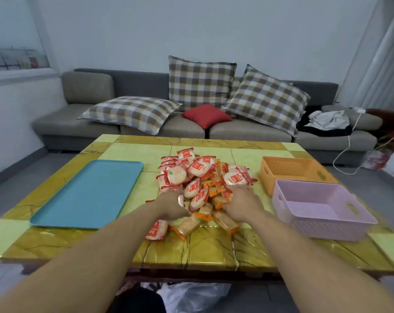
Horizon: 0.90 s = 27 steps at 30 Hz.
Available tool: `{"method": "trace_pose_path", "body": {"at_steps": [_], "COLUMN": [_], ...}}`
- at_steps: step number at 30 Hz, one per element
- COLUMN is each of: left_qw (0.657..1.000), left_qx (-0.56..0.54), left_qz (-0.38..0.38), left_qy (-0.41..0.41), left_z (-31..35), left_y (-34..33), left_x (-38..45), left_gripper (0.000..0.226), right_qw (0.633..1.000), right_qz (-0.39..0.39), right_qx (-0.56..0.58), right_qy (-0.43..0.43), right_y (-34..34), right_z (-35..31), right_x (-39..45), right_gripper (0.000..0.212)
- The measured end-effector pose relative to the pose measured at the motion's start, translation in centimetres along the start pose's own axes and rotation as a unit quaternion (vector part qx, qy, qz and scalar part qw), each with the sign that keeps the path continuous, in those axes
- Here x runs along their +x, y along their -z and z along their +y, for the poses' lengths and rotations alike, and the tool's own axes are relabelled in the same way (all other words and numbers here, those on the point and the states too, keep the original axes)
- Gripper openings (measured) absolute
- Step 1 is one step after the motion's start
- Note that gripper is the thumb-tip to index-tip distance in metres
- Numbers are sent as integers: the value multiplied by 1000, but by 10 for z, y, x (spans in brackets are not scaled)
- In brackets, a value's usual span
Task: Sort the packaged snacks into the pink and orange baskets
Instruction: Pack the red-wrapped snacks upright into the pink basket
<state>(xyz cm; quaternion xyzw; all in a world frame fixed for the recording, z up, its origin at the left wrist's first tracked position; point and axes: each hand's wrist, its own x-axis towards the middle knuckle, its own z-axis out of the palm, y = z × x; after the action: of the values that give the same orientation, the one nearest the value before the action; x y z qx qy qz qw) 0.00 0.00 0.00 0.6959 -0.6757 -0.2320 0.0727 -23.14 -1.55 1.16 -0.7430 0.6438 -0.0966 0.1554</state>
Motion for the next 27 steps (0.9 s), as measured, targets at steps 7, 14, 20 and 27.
{"method": "trace_pose_path", "body": {"at_steps": [7,14,20,27], "left_qw": [982,991,995,996], "left_qx": [135,119,76,53], "left_qz": [-114,-21,-1,37], "left_qy": [70,64,63,55], "left_z": [-3,-13,-18,-23], "left_y": [-60,-71,-66,-73], "left_x": [12,23,29,20], "left_gripper": [117,70,58,73], "right_qw": [950,951,967,956], "right_qz": [63,37,-50,-210], "right_qx": [-136,-161,-122,-98], "right_qy": [-275,-262,-220,-183], "right_y": [14,6,14,24], "right_z": [85,79,51,19], "right_x": [-5,-5,-12,-40], "right_gripper": [84,46,9,18]}}
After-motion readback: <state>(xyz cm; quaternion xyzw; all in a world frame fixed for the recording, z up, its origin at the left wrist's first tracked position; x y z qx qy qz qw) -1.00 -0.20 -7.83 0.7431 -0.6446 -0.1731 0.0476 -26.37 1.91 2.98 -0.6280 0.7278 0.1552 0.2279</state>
